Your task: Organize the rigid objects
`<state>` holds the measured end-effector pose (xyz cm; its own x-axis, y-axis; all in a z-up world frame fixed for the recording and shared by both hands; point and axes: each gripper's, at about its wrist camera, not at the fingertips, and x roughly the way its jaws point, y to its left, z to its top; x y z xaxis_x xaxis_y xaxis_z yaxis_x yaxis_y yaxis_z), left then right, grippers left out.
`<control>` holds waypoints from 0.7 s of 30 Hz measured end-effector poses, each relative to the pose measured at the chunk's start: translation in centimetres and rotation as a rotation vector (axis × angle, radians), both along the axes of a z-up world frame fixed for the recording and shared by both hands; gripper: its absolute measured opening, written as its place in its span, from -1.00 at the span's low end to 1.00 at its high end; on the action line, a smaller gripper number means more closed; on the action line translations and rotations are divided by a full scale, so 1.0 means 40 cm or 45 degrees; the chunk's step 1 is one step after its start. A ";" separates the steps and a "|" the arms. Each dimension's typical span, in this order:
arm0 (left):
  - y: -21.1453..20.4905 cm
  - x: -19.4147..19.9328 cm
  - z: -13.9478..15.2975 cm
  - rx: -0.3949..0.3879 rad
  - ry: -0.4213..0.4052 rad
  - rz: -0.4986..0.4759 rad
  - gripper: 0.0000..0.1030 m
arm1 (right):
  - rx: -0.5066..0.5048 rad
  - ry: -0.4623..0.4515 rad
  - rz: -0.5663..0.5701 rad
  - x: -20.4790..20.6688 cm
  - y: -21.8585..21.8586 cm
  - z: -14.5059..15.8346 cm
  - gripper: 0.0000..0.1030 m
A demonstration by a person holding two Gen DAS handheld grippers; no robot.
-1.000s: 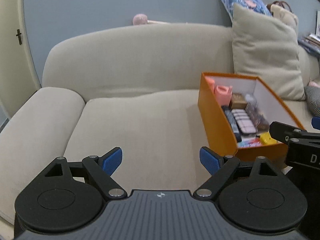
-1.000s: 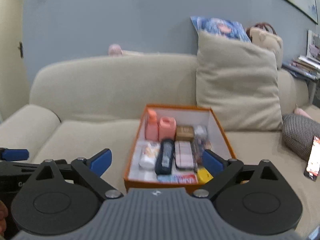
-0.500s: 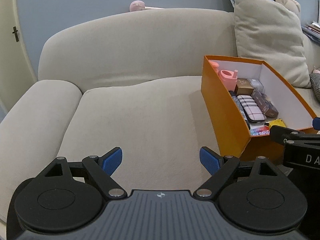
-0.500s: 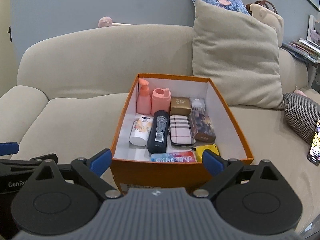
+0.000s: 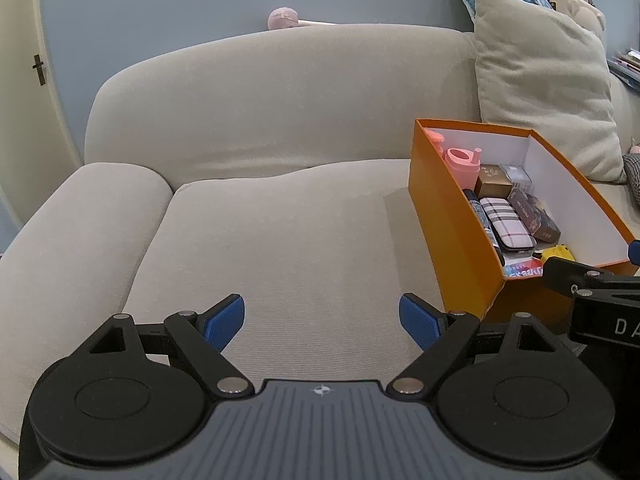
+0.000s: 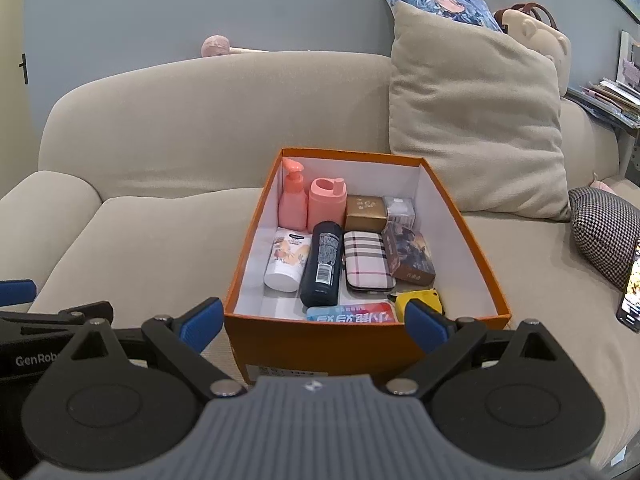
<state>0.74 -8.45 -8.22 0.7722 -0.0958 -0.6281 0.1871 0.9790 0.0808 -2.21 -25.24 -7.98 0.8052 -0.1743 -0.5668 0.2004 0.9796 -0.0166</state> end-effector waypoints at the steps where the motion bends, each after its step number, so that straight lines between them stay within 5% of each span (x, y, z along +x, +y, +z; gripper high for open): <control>1: 0.001 -0.001 0.001 0.000 -0.001 0.000 0.98 | -0.002 -0.001 0.001 0.000 0.001 0.002 0.88; 21: 0.007 -0.003 0.006 -0.005 -0.006 -0.003 0.98 | -0.024 -0.009 0.011 -0.008 0.008 0.013 0.88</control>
<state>0.63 -8.16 -7.97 0.7752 -0.1000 -0.6237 0.1888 0.9789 0.0777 -2.54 -24.92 -7.45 0.8107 -0.1781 -0.5578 0.1925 0.9807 -0.0334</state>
